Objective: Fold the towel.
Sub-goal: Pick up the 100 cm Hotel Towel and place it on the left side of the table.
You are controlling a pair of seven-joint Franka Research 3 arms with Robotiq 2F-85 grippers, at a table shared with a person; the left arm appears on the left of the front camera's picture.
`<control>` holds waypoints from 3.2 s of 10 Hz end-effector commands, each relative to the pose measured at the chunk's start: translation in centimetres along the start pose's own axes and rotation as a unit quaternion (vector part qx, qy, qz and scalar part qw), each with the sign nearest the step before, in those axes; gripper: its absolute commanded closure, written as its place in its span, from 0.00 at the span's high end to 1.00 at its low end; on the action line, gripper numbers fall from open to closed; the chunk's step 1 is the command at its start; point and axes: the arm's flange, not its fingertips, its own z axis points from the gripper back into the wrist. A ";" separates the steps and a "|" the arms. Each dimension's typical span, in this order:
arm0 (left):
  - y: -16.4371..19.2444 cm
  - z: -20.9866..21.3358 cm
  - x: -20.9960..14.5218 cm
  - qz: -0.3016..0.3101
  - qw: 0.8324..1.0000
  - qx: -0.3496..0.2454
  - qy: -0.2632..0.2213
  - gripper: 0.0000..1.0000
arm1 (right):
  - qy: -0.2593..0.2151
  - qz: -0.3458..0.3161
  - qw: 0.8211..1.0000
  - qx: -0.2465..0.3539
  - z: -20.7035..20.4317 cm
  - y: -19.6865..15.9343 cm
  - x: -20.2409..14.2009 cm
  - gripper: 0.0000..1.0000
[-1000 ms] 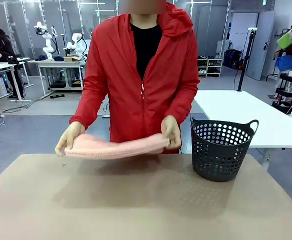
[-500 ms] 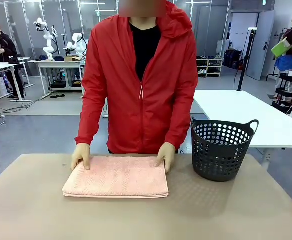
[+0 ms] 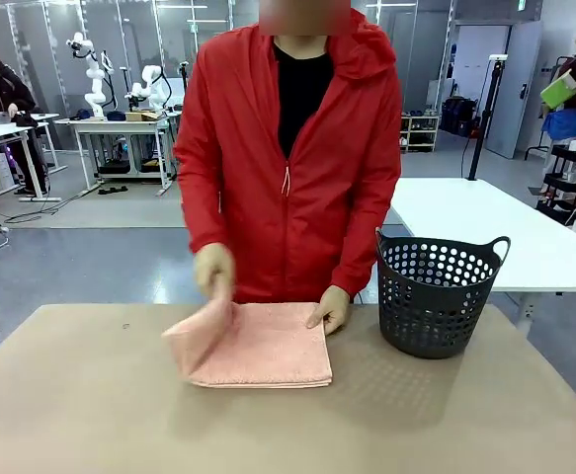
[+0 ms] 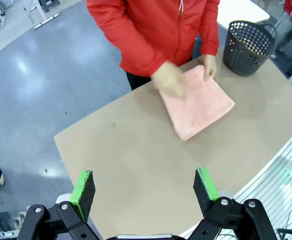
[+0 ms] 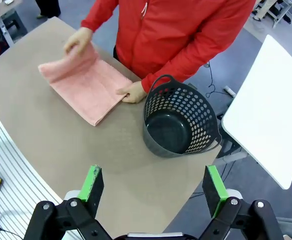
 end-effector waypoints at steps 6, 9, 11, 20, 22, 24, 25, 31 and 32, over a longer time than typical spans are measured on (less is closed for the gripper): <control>0.0 0.3 0.2 0.000 1.000 -0.001 0.005 1.00 | -0.001 -0.008 1.000 -0.004 0.0 0.0 0.0 1.00; 0.0 0.3 0.2 0.000 1.000 -0.001 0.005 1.00 | -0.001 -0.008 1.000 -0.004 0.0 0.0 0.0 1.00; 0.0 0.3 0.2 0.000 1.000 -0.001 0.005 1.00 | -0.001 -0.008 1.000 -0.004 0.0 0.0 0.0 1.00; 0.0 0.3 0.2 0.000 1.000 -0.001 0.005 1.00 | -0.001 -0.008 1.000 -0.004 0.0 0.0 0.0 1.00; 0.0 0.3 0.2 0.000 1.000 -0.001 0.005 1.00 | -0.001 -0.008 1.000 -0.004 0.0 0.0 0.0 1.00; 0.0 0.3 0.2 0.000 1.000 -0.001 0.005 1.00 | -0.001 -0.008 1.000 -0.004 0.0 0.0 0.0 1.00; 0.0 0.3 0.2 0.000 1.000 -0.001 0.005 1.00 | -0.001 -0.008 1.000 -0.004 0.0 0.0 0.0 1.00; 0.0 0.3 0.2 0.000 1.000 -0.001 0.005 1.00 | -0.001 -0.008 1.000 -0.004 0.0 0.0 0.0 1.00; 0.0 0.3 0.2 0.000 1.000 -0.001 0.005 1.00 | -0.001 -0.008 1.000 -0.004 0.0 0.0 0.0 1.00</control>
